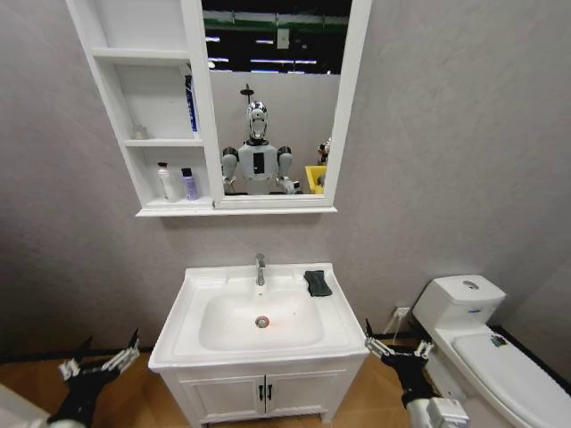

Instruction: Move facial cleanser and shampoo from washbasin to cabinet, then wipe washbasin with towel.

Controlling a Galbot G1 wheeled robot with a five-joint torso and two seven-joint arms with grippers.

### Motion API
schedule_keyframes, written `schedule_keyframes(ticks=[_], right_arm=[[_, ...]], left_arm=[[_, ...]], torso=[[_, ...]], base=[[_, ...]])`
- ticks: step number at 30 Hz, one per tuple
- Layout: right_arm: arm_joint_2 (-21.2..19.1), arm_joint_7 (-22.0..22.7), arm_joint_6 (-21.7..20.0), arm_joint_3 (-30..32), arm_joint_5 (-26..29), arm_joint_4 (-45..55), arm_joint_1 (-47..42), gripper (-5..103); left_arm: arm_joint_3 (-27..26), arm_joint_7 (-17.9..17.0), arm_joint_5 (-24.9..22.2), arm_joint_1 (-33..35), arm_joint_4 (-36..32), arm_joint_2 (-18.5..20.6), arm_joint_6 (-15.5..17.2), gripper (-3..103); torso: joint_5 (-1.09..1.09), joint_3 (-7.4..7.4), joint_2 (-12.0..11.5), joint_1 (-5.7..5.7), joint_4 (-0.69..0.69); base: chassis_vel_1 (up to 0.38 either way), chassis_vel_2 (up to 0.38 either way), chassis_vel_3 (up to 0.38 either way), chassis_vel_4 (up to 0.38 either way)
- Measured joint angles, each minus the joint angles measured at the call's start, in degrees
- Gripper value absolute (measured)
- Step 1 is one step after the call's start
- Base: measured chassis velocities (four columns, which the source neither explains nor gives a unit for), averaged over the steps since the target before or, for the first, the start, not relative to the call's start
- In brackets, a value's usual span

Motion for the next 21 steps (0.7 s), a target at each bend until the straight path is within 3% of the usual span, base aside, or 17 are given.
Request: schedule_keyframes(ticks=[21], right_arm=[[-1.44,-1.14,-0.62,1.12,1.05,2.47,-1.18,100]], left_arm=[[0.82,-0.87,0.33,-0.6,0.34,-0.04,-0.38,100]], torso=[[-0.02,0.01,-0.01,0.02,0.0]], base=[[0.0,0.0,0.0,0.0]])
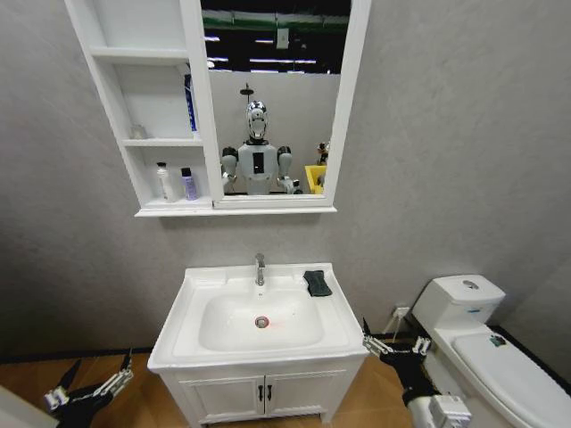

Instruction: Move facial cleanser and shampoo from washbasin to cabinet, then wipe washbasin with towel.

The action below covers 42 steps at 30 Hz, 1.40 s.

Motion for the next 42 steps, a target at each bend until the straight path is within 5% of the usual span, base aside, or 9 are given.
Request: schedule_keyframes(ticks=[22,28,33,42], right_arm=[[-1.45,0.75,-1.05,-0.44,1.67,-5.09,4.04,100],[-7.12,4.62,-4.55,1.01,8.04,-15.96,14.56,100],[-11.08,5.12,-6.59,2.63,13.12,-22.49,19.32,100],[-19.78,-1.83,-8.35,-7.4,22.98,-43.31,39.3,100]], left_arm=[[0.13,-0.14,-0.16,-0.31,0.11,0.17,0.25,100],[0.15,-0.18,-0.19,-0.31,0.13,0.19,0.28,100],[0.16,-0.18,-0.19,-0.32,0.13,0.2,0.29,100],[0.16,-0.19,-0.2,-0.32,0.13,0.21,0.3,100]], torso=[[0.01,0.01,-0.01,0.03,0.0],[0.0,0.0,-0.01,0.0,0.06],[0.0,0.0,0.0,-0.01,-0.03],[0.0,0.01,-0.01,0.01,0.01]], base=[[-0.074,0.07,0.08,-0.079],[0.0,0.0,0.0,0.0],[0.0,0.0,0.0,0.0],[0.0,0.0,0.0,0.0]])
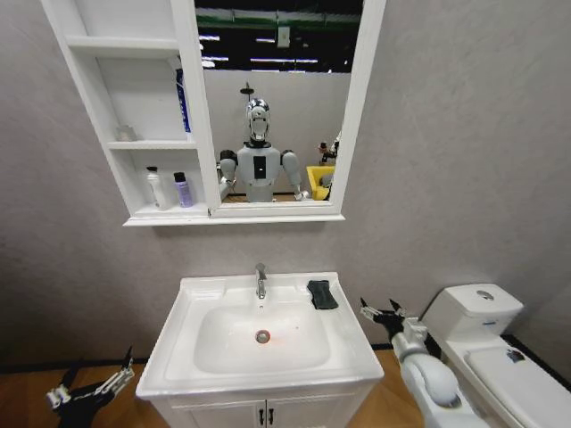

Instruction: Move facial cleanser and shampoo from washbasin to cabinet, then wipe washbasin with towel.

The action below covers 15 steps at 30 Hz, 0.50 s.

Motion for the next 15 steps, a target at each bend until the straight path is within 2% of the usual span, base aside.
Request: schedule_keyframes(ticks=[1,4,8,11,15], right_arm=[[0.0,0.0,0.0,0.0,0.0,0.0,0.0,100],[0.61,-0.17,-0.08,-4.99,1.78,-6.68,5.79,100],[1.81,-0.18,-0.09,-7.48,1.72,-8.93,8.38,100],[5.66,1.04,-0.46,-13.13,-1.39,-13.68,15.37,100],[7.63,3.45,-2.02,-14.34,-3.32,-15.54,17.8,100]], left_arm=[[0.0,0.0,0.0,0.0,0.0,0.0,0.0,100],[0.0,0.01,0.0,0.0,0.0,0.0,0.0,100],[0.0,0.01,0.0,0.0,0.0,0.0,0.0,100],[0.0,0.02,0.0,0.0,0.0,0.0,0.0,100],[0.0,0.02,0.0,0.0,0.0,0.0,0.0,100]], torso=[[0.0,0.0,0.0,0.0,0.0],[0.01,0.0,0.0,0.0,-0.02],[-0.01,0.0,0.0,0.0,-0.03],[-0.01,0.0,0.0,0.0,0.03],[-0.02,-0.01,0.0,0.0,0.03]], base=[[0.0,0.0,0.0,0.0],[0.0,0.0,0.0,0.0],[0.0,0.0,0.0,0.0],[0.0,0.0,0.0,0.0],[0.0,0.0,0.0,0.0]])
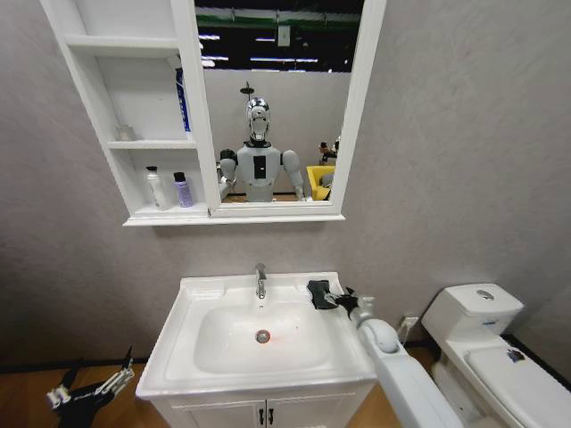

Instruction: Move facial cleanser and shampoo from washbasin to cabinet, then wipe washbasin with towel.

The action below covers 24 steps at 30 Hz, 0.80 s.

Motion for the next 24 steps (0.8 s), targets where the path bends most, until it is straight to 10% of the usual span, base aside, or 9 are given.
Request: schedule_keyframes(ticks=[24], right_arm=[[3.47,1.0,-2.74,-3.24,-3.57,-15.56,7.18,101]], left_arm=[[0.0,0.0,0.0,0.0,0.0,0.0,0.0,100]], torso=[[0.01,0.0,0.01,0.0,-0.05]], base=[[0.0,0.0,0.0,0.0]])
